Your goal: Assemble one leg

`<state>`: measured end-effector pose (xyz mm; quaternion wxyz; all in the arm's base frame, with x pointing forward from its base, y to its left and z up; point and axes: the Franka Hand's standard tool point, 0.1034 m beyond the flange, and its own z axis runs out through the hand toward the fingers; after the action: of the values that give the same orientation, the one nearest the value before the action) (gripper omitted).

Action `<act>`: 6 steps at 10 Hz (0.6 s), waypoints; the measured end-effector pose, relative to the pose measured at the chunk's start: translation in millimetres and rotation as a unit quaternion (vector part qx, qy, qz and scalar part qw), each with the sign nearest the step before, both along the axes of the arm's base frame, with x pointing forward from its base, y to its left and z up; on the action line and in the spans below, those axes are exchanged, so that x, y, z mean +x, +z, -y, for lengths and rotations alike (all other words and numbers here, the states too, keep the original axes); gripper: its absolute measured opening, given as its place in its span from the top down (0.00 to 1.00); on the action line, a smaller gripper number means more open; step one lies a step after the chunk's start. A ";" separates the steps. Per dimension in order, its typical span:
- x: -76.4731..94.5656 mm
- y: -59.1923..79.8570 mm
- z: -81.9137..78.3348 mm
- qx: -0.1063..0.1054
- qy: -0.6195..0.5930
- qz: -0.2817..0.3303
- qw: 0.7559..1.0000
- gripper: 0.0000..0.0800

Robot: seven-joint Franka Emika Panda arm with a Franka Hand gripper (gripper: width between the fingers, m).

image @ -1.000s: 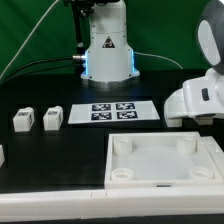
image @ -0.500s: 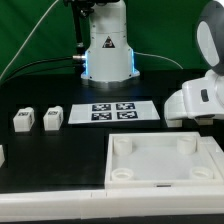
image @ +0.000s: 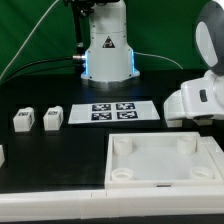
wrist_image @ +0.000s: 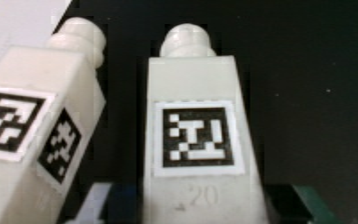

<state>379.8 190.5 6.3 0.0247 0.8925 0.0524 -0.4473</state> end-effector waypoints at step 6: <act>10.1 27.3 11.1 -0.012 -0.016 0.019 1.000 0.64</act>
Offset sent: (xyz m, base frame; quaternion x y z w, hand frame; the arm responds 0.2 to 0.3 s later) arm -0.0012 -0.0033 0.0184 0.0165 -0.0115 0.0400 0.9990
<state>389.9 179.4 33.6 0.0289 0.9012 0.0321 -0.4313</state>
